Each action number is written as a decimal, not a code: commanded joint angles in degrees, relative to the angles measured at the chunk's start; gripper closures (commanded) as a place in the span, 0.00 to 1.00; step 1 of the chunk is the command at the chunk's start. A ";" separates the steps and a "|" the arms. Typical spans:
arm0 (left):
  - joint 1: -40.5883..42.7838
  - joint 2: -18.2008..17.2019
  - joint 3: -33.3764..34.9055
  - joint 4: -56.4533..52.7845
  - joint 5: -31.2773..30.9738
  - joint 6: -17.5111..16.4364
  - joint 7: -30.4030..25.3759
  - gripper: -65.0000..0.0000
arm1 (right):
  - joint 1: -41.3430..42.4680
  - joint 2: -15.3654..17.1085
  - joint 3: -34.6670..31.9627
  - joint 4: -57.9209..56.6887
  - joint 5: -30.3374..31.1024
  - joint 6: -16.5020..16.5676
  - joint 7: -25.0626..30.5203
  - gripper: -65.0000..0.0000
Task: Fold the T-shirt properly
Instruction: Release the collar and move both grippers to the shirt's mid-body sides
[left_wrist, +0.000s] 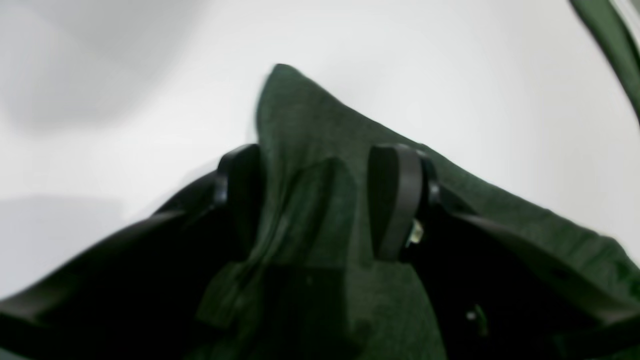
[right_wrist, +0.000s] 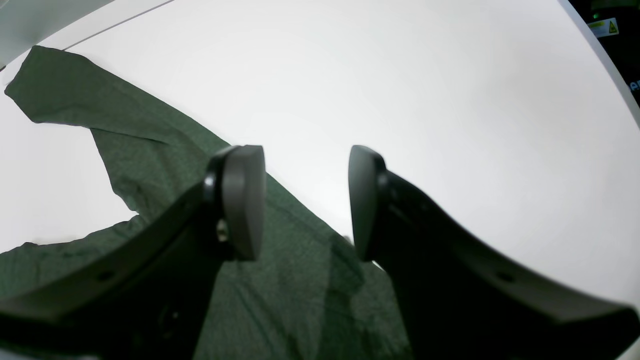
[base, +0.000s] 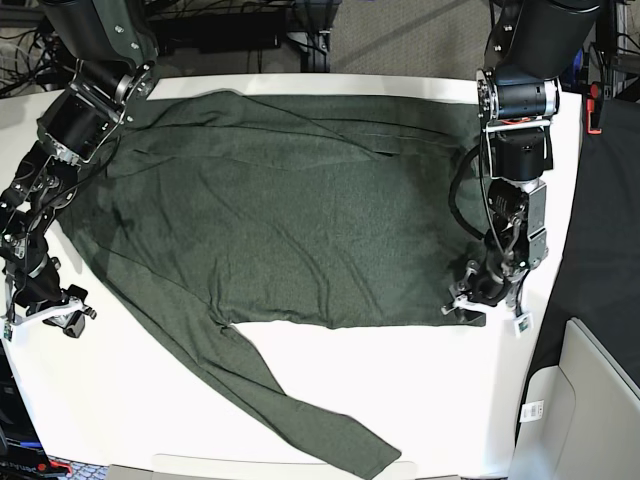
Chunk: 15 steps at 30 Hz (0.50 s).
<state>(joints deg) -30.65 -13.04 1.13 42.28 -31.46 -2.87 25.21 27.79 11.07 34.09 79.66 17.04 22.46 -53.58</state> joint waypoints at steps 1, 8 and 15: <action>-0.33 -0.02 2.26 0.40 -0.23 -0.16 1.21 0.50 | 1.88 0.67 -0.11 1.18 1.03 0.18 1.49 0.58; 0.02 -0.37 9.82 0.40 -0.23 -0.16 -1.70 0.79 | 1.88 0.67 -0.11 1.00 1.03 0.18 1.49 0.58; 0.19 -1.42 8.50 3.39 -0.23 -0.07 -1.78 1.00 | 1.88 1.02 -0.11 0.65 0.59 0.18 1.49 0.58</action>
<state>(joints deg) -29.19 -13.69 9.74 44.82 -31.55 -2.90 23.68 27.97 11.11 34.09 79.64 16.75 22.46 -53.56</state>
